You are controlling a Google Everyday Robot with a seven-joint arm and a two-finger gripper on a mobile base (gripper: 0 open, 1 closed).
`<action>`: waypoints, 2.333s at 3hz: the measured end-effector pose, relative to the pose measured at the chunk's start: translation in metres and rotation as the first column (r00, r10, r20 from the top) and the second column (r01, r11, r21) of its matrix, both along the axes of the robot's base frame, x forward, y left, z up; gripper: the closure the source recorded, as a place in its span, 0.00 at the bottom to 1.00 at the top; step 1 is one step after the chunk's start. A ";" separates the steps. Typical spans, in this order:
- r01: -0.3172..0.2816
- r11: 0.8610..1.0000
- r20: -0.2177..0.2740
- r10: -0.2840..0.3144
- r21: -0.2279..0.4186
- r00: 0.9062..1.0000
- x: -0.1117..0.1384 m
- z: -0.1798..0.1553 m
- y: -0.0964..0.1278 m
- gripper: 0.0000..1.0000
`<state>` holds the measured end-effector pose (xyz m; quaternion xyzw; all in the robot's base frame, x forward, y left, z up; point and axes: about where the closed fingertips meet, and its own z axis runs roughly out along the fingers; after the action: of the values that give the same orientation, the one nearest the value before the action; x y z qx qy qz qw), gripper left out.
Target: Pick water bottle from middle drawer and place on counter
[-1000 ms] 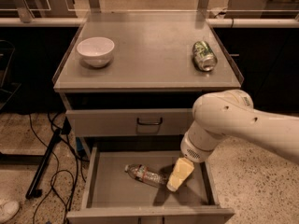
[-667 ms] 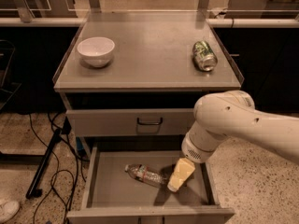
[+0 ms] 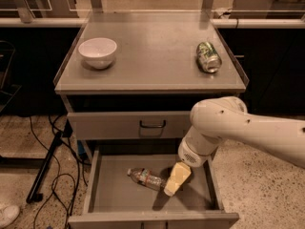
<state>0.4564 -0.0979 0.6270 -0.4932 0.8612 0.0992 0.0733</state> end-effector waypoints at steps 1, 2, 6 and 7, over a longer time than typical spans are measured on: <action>-0.005 0.999 -0.064 0.009 0.053 0.998 0.019 -0.048 0.026 0.00; -0.006 0.999 -0.067 0.009 0.053 0.998 0.019 -0.049 0.027 0.00; 0.106 0.992 -0.044 -0.103 0.071 0.994 0.030 -0.117 0.071 0.00; 0.173 0.976 -0.045 -0.169 0.131 0.985 0.051 -0.143 0.091 0.00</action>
Offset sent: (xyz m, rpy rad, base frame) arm 0.0258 0.0386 -0.0674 0.0754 0.0943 0.0051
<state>0.5070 -0.0066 0.4838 -0.4095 0.8929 0.1584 0.1000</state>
